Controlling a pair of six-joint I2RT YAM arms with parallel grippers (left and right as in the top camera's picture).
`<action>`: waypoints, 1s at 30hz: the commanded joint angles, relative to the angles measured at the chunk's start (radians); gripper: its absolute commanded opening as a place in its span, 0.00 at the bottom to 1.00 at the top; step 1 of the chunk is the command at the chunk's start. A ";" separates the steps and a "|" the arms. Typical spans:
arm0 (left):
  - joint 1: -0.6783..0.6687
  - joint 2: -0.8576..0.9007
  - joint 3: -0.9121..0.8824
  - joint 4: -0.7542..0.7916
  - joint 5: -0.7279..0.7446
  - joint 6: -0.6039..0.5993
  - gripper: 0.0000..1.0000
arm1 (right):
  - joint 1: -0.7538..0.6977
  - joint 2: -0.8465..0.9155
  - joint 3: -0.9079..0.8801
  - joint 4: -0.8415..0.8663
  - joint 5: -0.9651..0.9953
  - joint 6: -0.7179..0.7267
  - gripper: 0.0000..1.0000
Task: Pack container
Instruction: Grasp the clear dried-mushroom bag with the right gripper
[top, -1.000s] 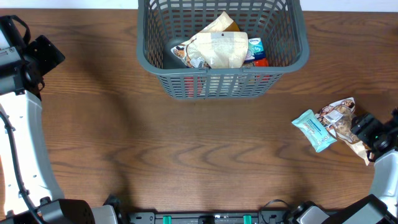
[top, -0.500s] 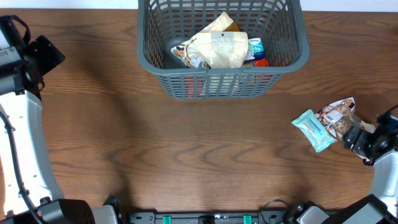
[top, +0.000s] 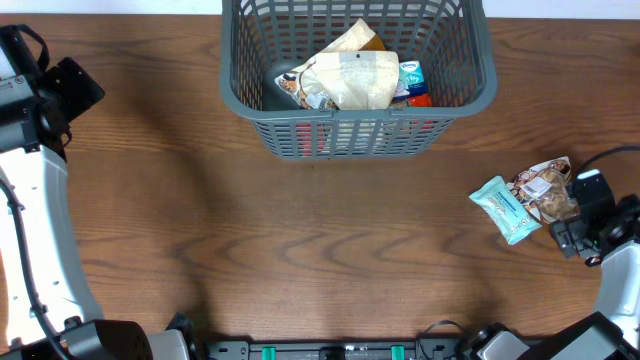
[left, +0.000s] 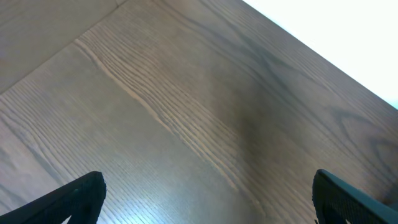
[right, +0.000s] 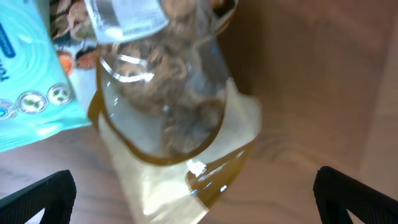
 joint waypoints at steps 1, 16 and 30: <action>0.007 0.002 0.007 -0.005 -0.001 0.016 0.99 | 0.000 0.000 0.002 0.010 -0.106 -0.161 0.99; 0.006 0.002 0.007 -0.018 -0.001 0.024 0.99 | -0.001 0.172 0.002 0.022 -0.178 -0.164 0.99; 0.006 0.002 0.007 -0.029 -0.001 0.024 0.99 | -0.002 0.250 0.003 0.111 -0.179 -0.164 0.99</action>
